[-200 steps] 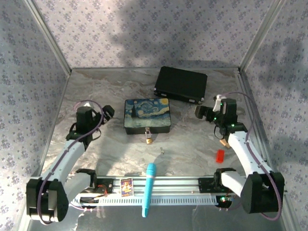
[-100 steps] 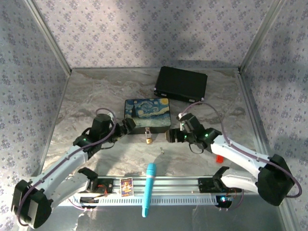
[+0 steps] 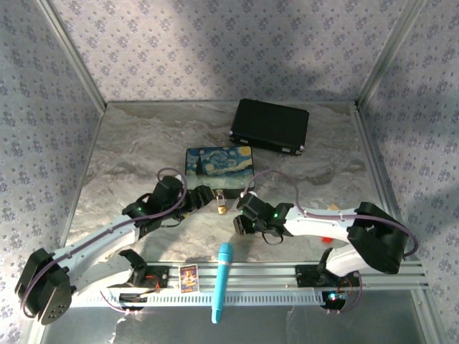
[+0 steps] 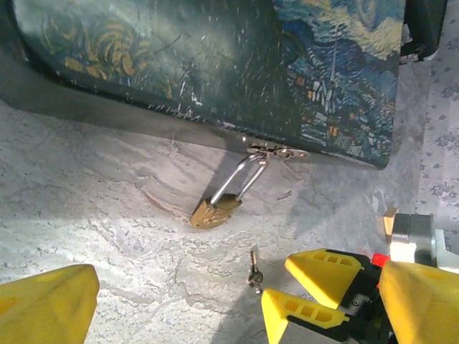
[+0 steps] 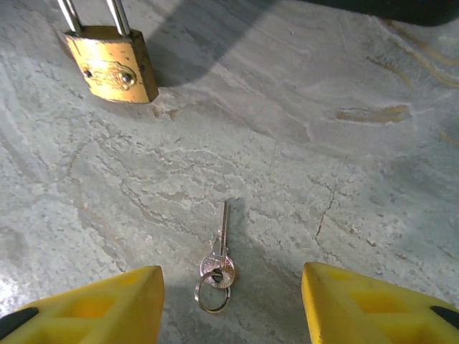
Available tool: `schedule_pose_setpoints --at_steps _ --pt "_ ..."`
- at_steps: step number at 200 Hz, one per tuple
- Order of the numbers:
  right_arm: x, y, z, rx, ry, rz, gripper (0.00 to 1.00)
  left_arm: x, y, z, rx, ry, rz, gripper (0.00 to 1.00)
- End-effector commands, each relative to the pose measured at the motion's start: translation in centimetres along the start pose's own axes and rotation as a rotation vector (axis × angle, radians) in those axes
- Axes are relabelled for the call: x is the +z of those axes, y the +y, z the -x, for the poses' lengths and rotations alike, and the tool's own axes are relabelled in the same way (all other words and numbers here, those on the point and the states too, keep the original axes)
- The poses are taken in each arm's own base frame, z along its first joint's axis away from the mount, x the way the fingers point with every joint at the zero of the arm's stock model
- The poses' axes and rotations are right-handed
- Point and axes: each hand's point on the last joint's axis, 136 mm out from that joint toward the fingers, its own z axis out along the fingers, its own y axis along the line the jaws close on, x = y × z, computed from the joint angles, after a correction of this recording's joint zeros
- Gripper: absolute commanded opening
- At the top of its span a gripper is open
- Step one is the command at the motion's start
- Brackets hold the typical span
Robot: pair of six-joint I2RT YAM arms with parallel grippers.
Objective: Unlock a padlock with a key
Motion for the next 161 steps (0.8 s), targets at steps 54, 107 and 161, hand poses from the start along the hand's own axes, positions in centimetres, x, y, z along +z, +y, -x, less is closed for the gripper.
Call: schedule_pose_setpoints --at_steps 54,107,161 --pt "0.8 0.5 -0.6 -0.029 0.003 -0.078 0.40 0.3 -1.3 0.6 0.007 -0.037 -0.019 1.00" --pt "1.7 0.6 -1.6 -0.038 0.028 -0.109 0.26 0.7 -0.9 0.5 0.007 -0.035 -0.001 1.00" --pt "1.1 1.1 -1.3 -0.011 0.020 -0.014 0.02 1.0 -1.0 0.5 0.018 -0.039 -0.009 1.00"
